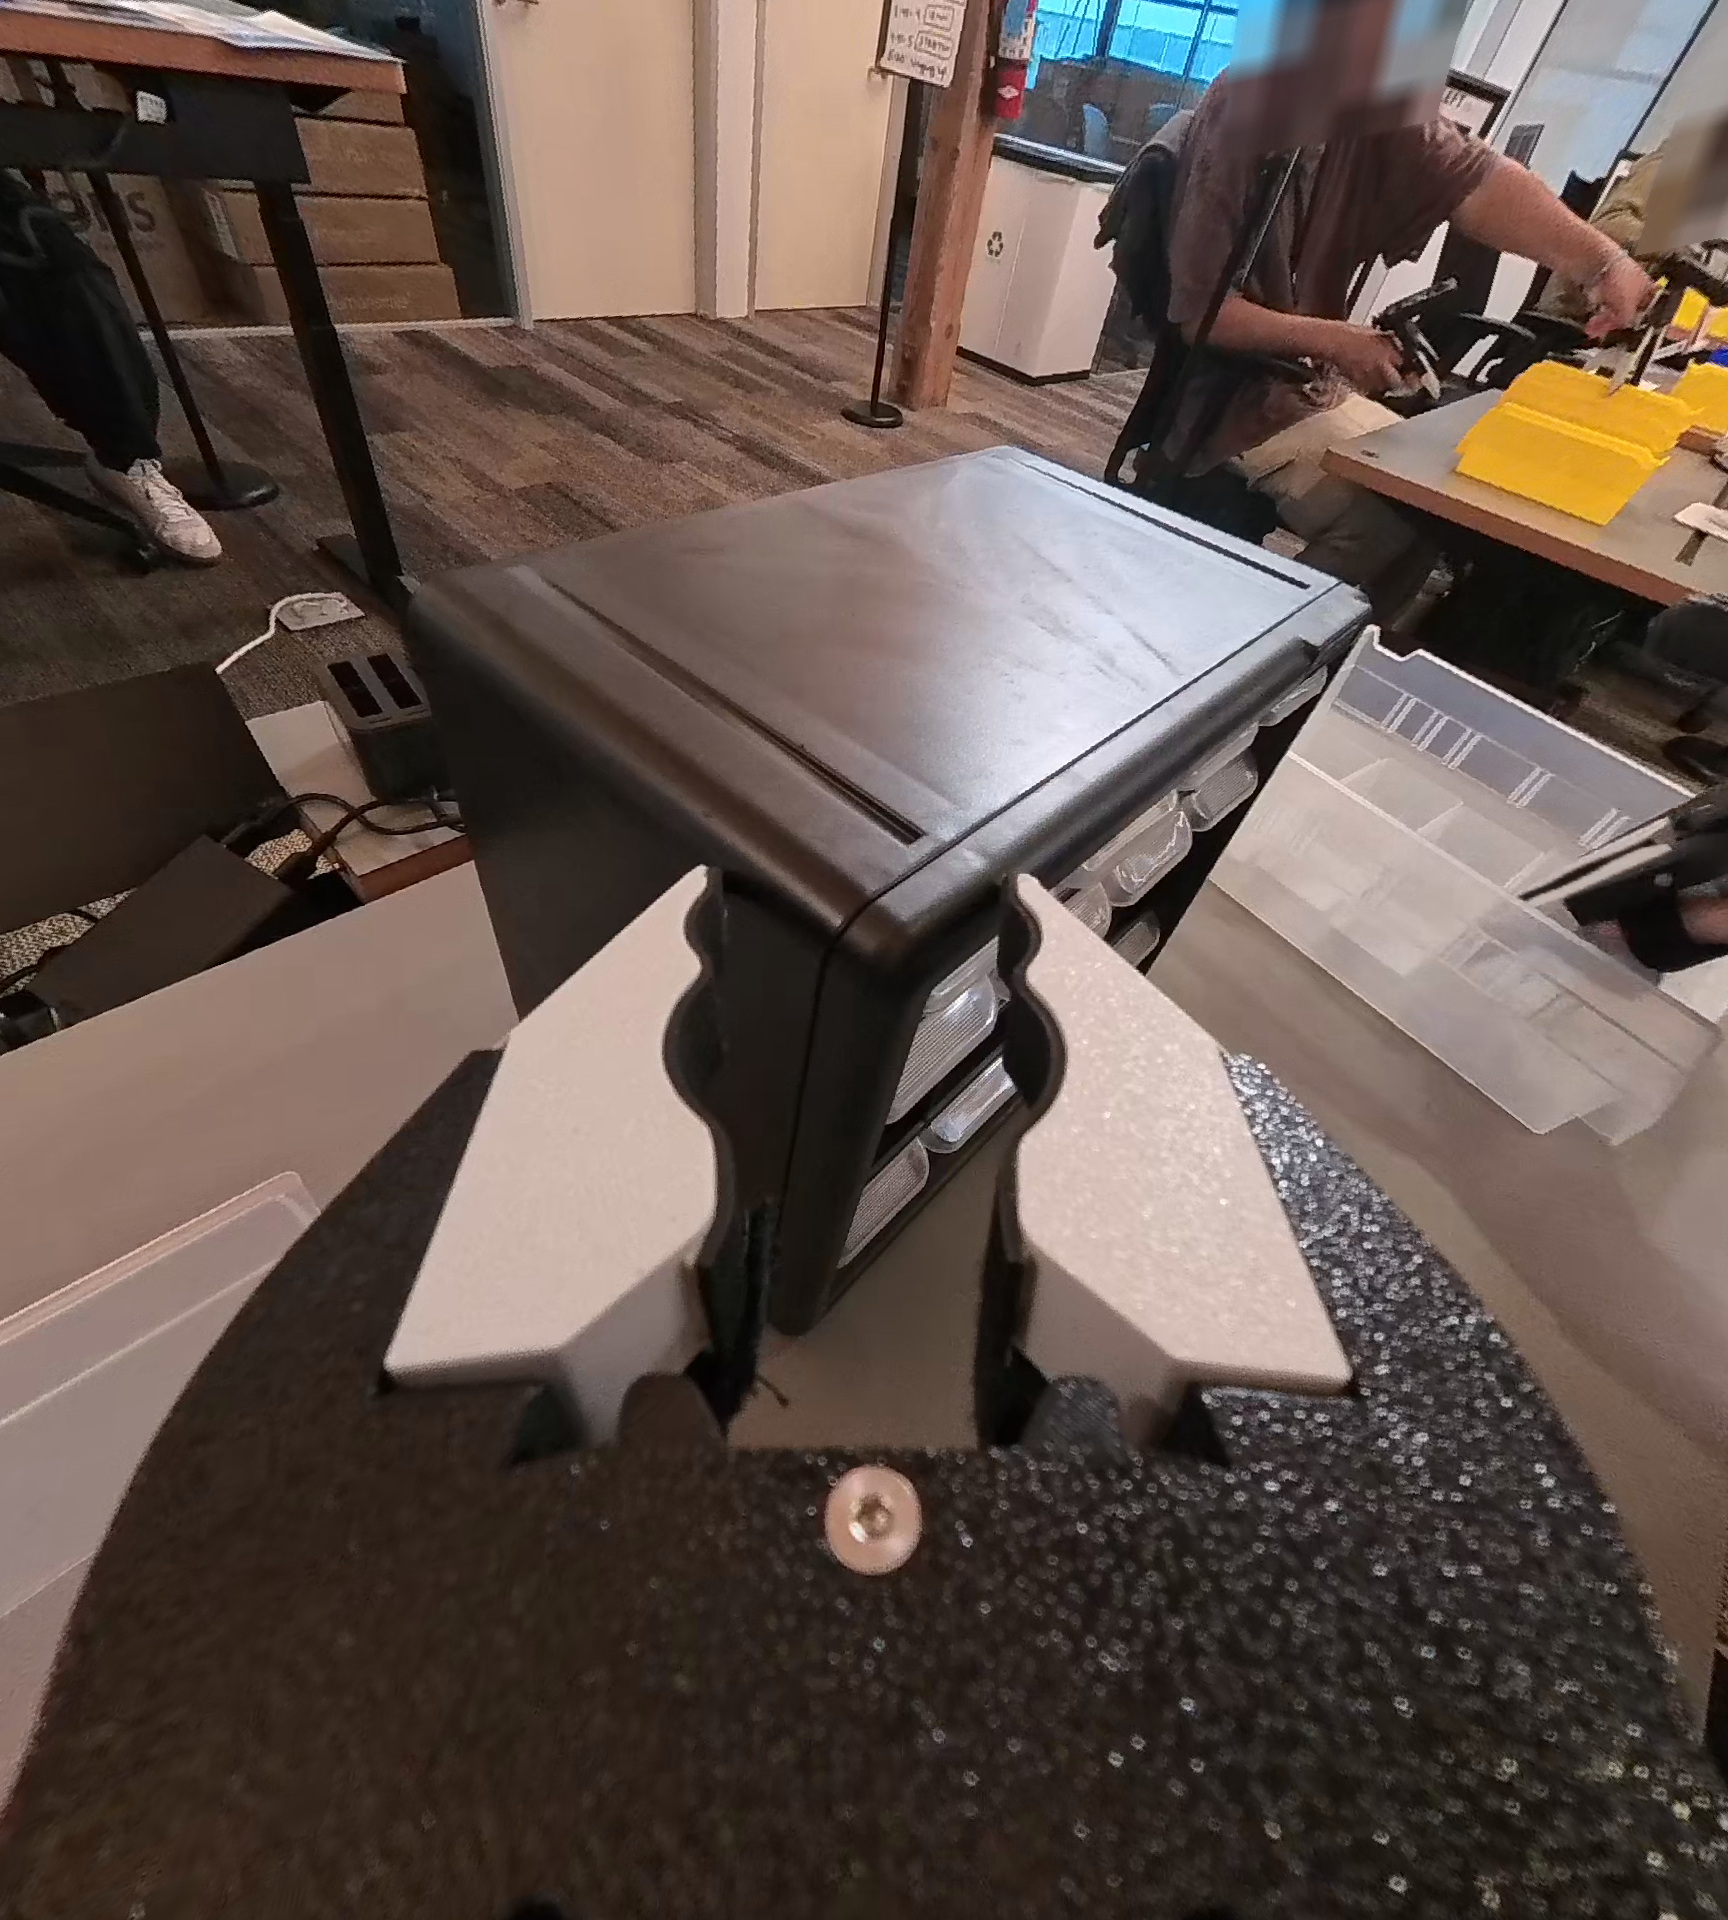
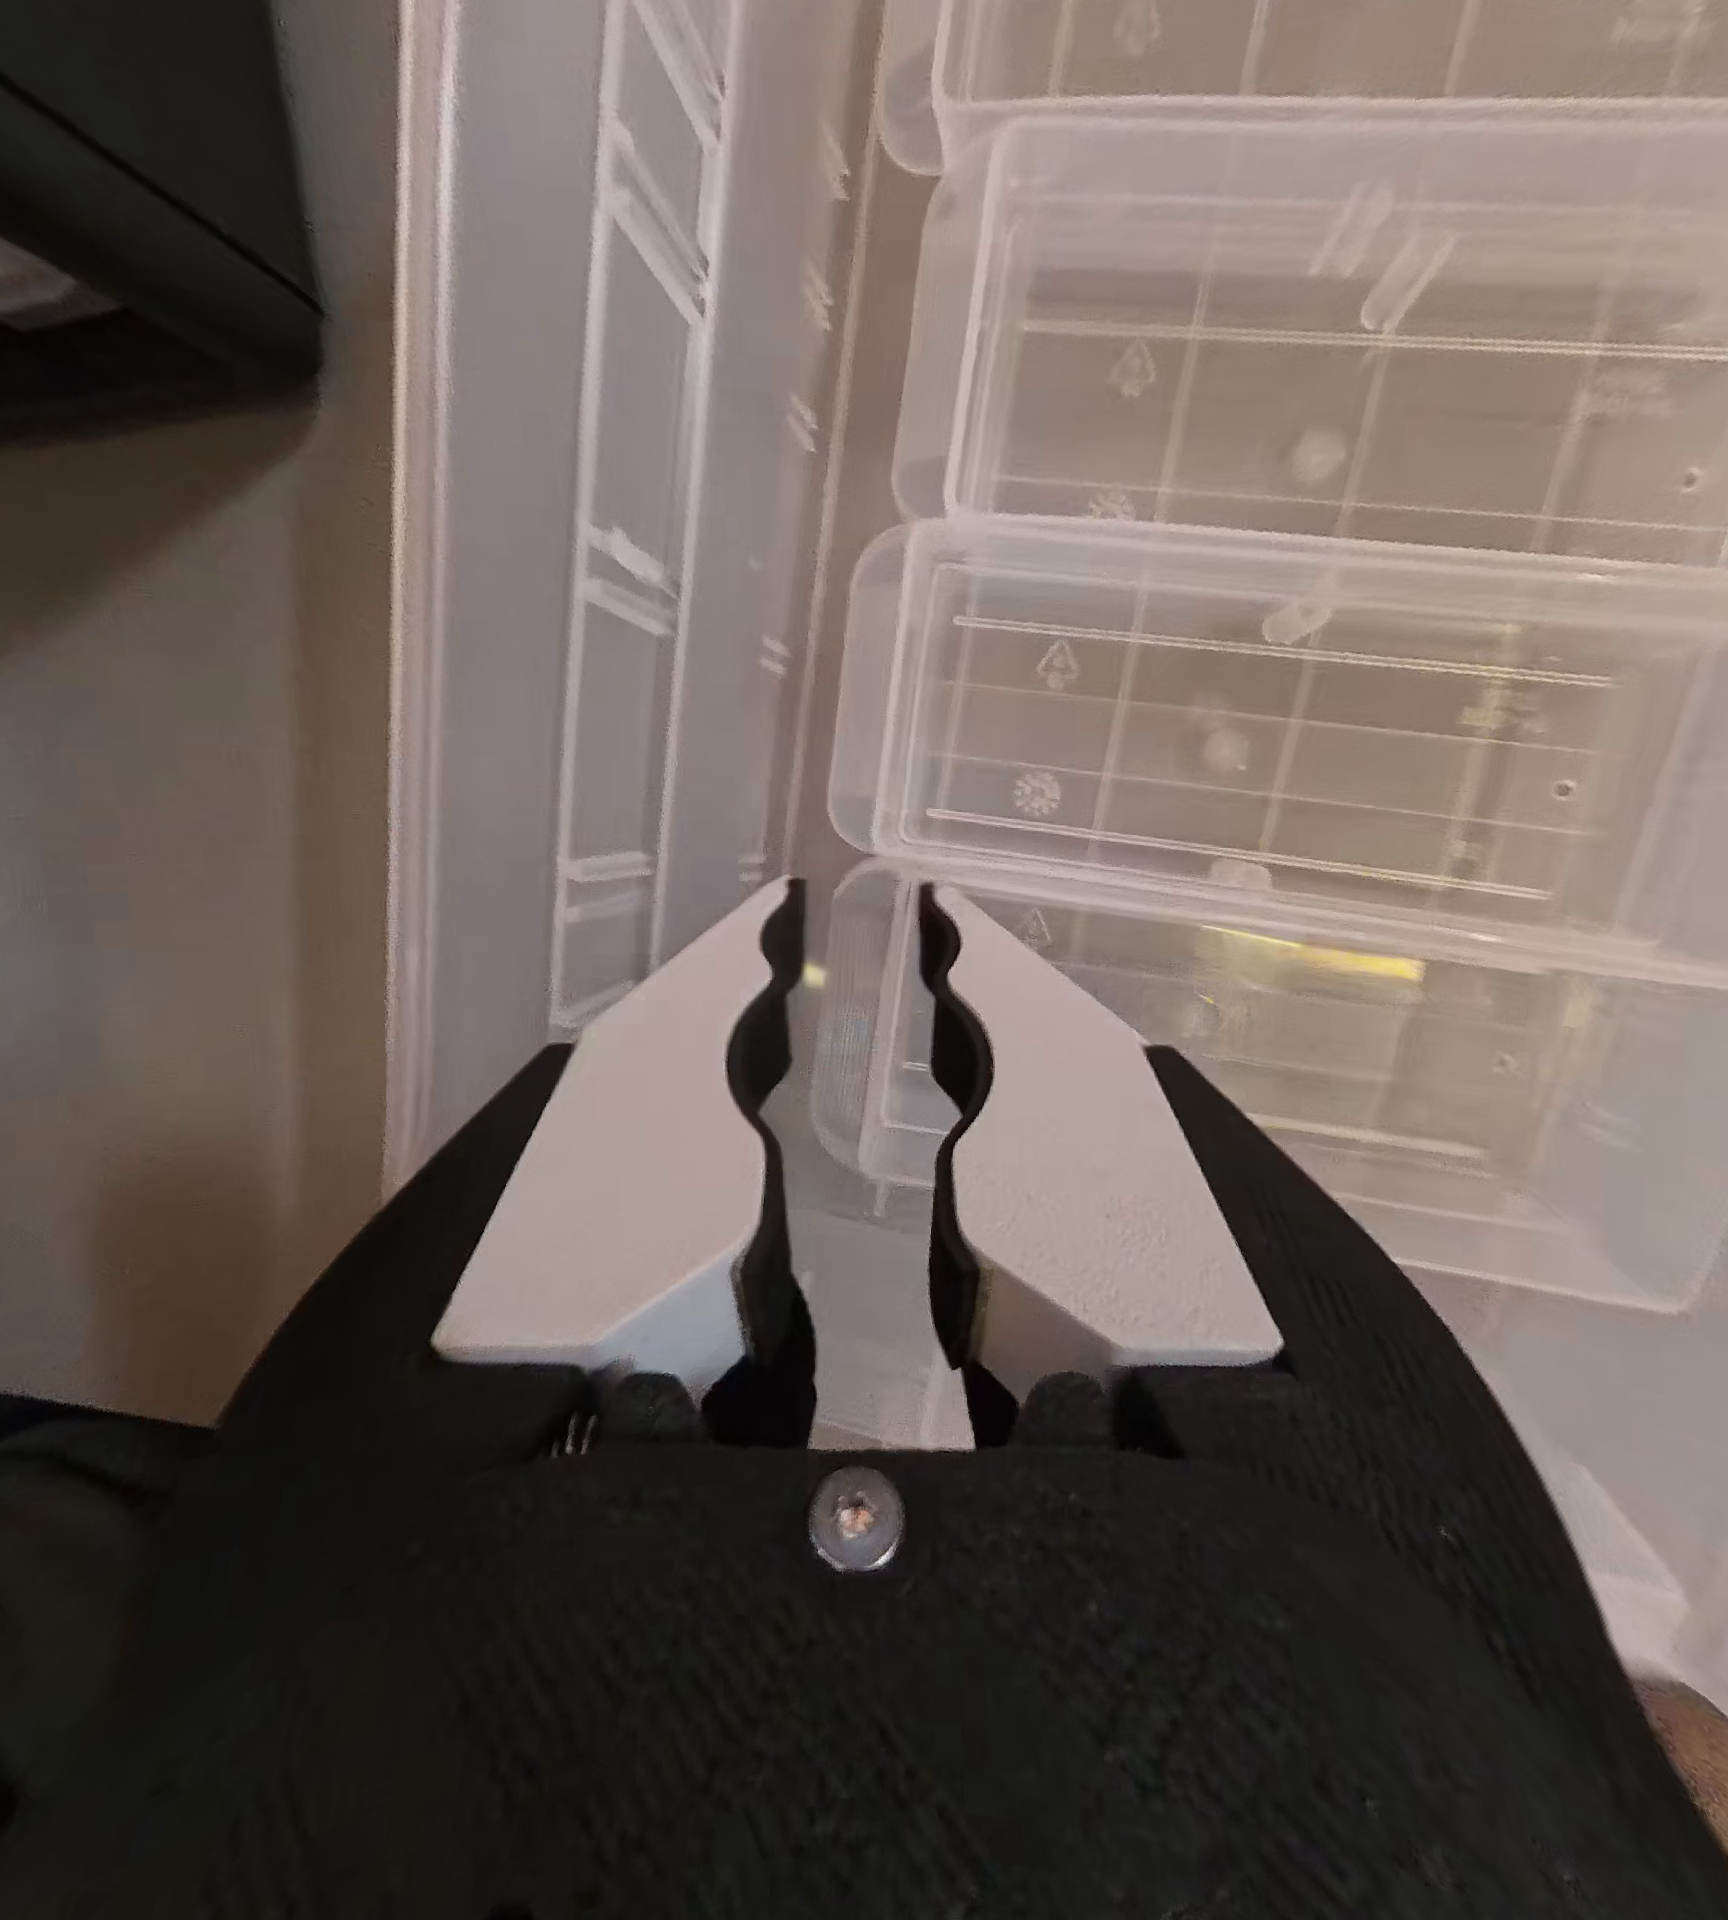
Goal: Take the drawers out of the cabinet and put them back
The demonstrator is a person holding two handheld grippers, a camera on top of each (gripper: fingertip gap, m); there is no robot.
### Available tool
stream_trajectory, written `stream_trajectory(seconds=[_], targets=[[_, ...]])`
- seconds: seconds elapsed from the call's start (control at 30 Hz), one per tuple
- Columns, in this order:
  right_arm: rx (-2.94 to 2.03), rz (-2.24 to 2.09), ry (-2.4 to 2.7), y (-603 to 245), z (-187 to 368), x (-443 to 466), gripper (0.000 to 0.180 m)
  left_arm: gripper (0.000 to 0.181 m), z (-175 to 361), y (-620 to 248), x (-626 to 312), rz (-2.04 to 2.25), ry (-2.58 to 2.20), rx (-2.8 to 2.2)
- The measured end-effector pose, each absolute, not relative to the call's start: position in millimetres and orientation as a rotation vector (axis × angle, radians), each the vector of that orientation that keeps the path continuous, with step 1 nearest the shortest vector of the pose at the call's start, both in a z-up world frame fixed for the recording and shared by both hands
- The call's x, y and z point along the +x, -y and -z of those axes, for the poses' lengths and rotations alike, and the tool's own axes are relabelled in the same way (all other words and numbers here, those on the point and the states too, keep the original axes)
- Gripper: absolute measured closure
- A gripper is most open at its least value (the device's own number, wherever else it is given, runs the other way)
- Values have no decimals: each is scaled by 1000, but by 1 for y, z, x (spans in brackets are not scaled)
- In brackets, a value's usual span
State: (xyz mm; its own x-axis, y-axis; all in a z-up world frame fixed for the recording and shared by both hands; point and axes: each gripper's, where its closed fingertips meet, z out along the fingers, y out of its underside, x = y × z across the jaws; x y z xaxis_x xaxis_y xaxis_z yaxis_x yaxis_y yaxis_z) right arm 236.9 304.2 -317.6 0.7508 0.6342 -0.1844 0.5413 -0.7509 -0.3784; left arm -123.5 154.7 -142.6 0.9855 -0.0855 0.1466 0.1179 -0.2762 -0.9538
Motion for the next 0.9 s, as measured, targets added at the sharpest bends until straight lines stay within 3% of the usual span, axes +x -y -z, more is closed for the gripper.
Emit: stream_trajectory(seconds=[0.03,0.13,0.23,0.57,0.63,0.67,0.9], targets=[[-2651,-482,899,-303,318,233,151,130,143,-155,-124,196,24,-1840],[-2661,-554,876,-300,319,230,134,130,143,-155,-124,196,24,-1840],[-2553,-609,860,-302,299,227,136,130,143,-155,-124,197,23,-1840],[-1542,-30,585,-331,139,319,125,130,143,-155,-124,178,23,-1850],[-1398,50,527,-319,136,338,163,129,142,-155,-125,157,29,-1853],[-1315,88,497,-312,135,345,164,129,141,-154,-126,140,40,-1854],[-1218,138,388,-312,169,380,136,127,102,-120,-150,-126,176,-1725]])
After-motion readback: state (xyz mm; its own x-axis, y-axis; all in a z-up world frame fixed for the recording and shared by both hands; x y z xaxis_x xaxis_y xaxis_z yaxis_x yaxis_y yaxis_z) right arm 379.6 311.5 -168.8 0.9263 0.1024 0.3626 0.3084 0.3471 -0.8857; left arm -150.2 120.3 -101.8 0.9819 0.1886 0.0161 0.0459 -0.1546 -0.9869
